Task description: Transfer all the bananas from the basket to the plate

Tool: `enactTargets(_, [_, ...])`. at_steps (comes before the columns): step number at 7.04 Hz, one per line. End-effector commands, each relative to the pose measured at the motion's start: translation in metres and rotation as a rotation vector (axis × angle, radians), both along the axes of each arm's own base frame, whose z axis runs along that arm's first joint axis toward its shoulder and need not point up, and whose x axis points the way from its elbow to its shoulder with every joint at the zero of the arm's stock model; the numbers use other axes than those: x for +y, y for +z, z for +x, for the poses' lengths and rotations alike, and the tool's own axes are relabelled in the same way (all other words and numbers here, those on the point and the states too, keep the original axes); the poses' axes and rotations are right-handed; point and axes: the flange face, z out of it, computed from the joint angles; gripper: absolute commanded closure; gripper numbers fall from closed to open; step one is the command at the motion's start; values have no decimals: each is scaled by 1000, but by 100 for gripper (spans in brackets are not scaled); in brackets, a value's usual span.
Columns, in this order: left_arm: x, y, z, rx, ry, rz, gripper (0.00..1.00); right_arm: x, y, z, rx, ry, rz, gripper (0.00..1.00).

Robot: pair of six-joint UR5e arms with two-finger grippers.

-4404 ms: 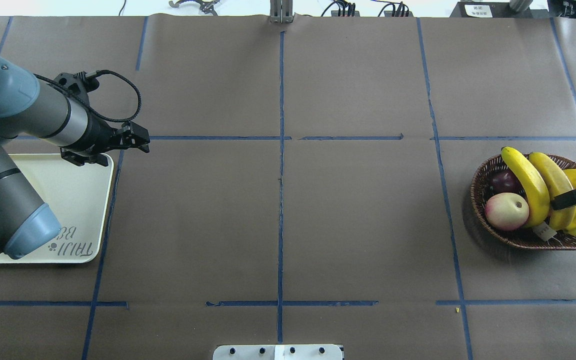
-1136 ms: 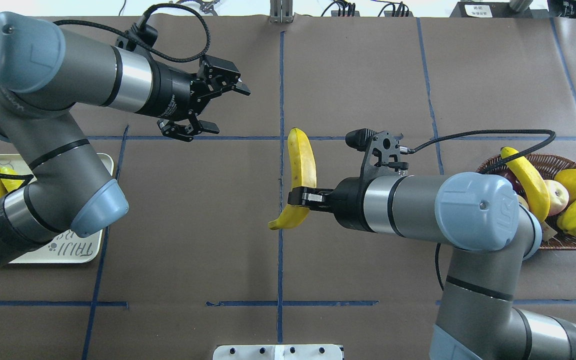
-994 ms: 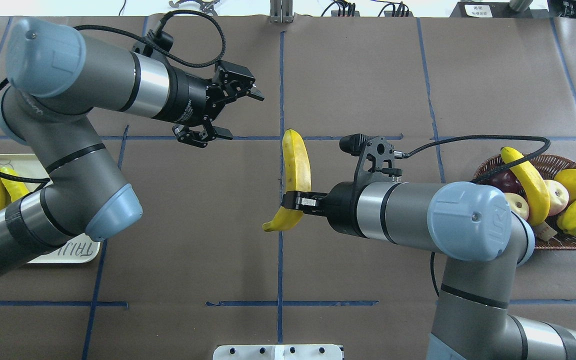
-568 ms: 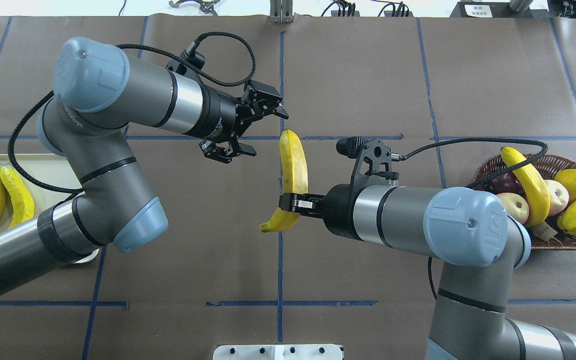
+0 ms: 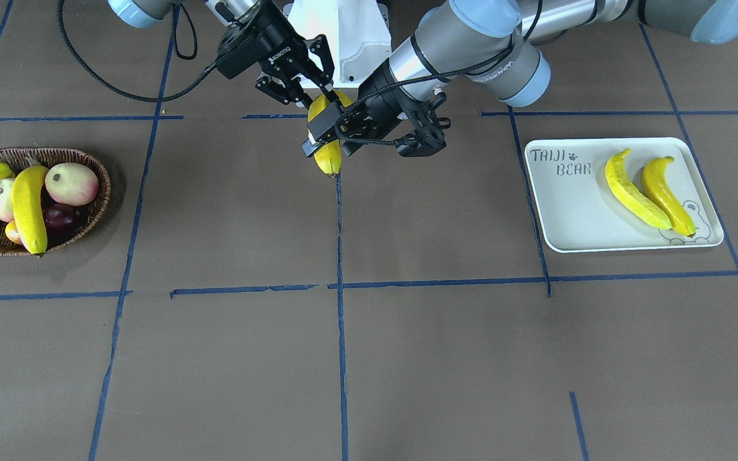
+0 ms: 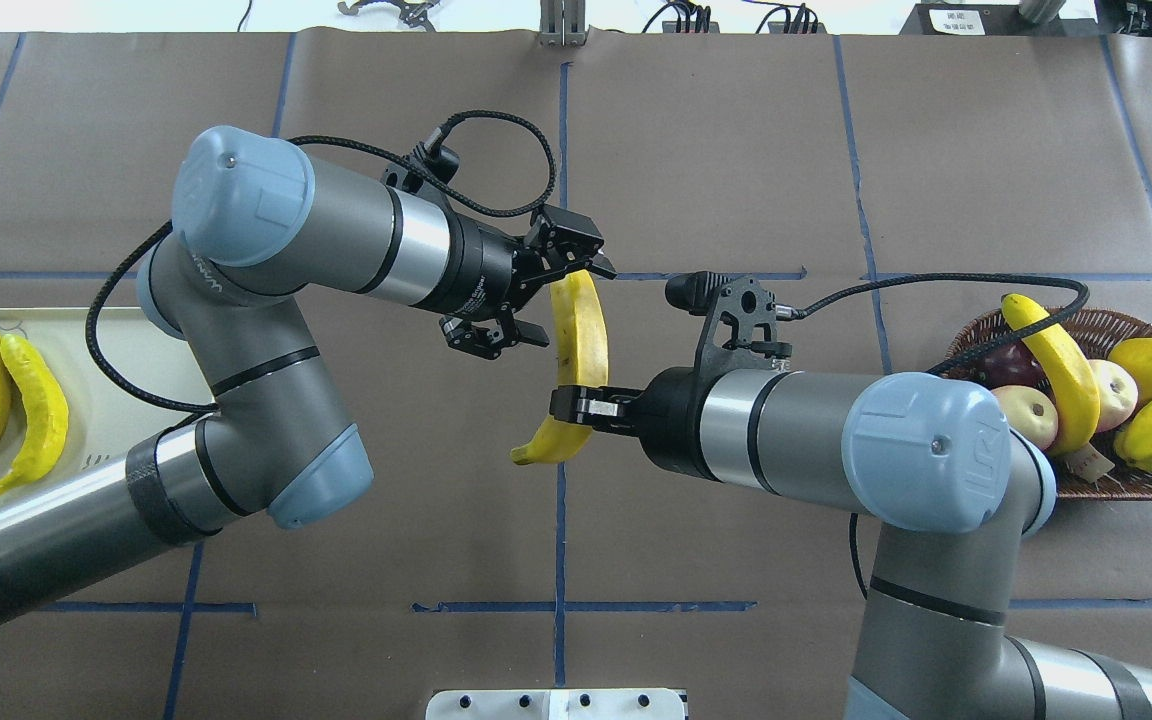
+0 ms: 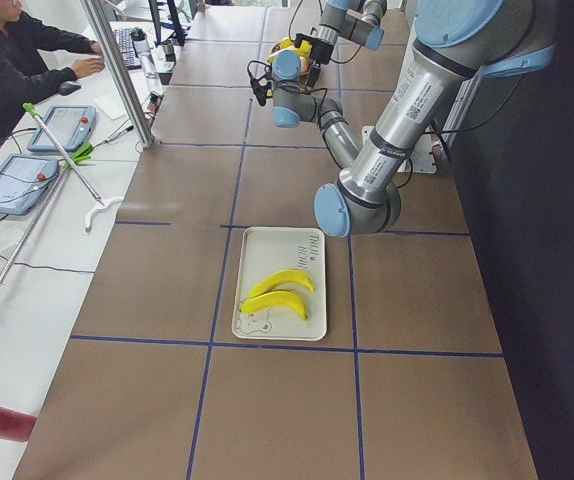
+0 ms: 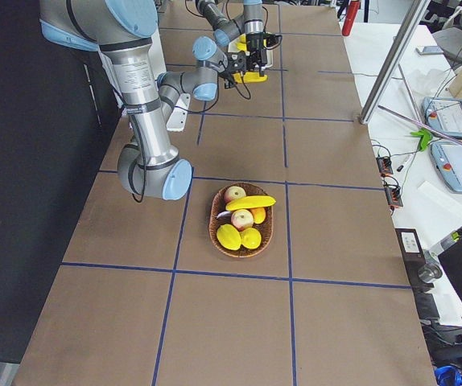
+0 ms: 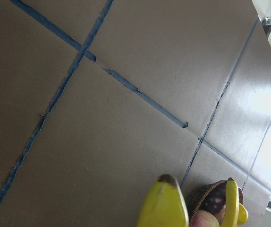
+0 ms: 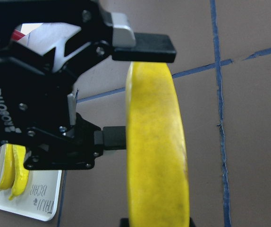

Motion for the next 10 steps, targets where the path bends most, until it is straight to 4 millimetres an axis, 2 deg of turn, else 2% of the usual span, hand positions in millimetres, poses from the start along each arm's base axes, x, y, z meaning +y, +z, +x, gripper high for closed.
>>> enactTargets(1, [4, -7, 5, 13, 11, 13, 55, 0, 0, 0, -1, -1, 0, 98])
enactTargets(2, [7, -8, 6, 16, 16, 15, 97, 0, 0, 0, -1, -2, 0, 98])
enactTargets(3, [7, -8, 7, 16, 16, 15, 100, 0, 0, 0, 0, -4, -1, 97])
enactTargets(4, [7, -8, 7, 15, 16, 14, 100, 0, -2, 1, -7, -2, -1, 59])
enactTargets(5, [7, -8, 7, 15, 16, 14, 100, 0, -3, 2, -9, 4, 1, 1])
enactTargets(6, [6, -7, 7, 13, 14, 13, 100, 2, -14, 10, -38, 8, 2, 0])
enactTargets(8, [3, -3, 8, 3, 11, 7, 100, 2, -19, 18, -51, 7, 6, 0])
enactTargets(9, [-11, 5, 5, -17, -8, -4, 100, 4, -20, 27, -58, 8, 9, 0])
enactTargets(10, [-37, 16, -8, -50, -50, 16, 100, 5, -19, 36, -56, -1, 8, 0])
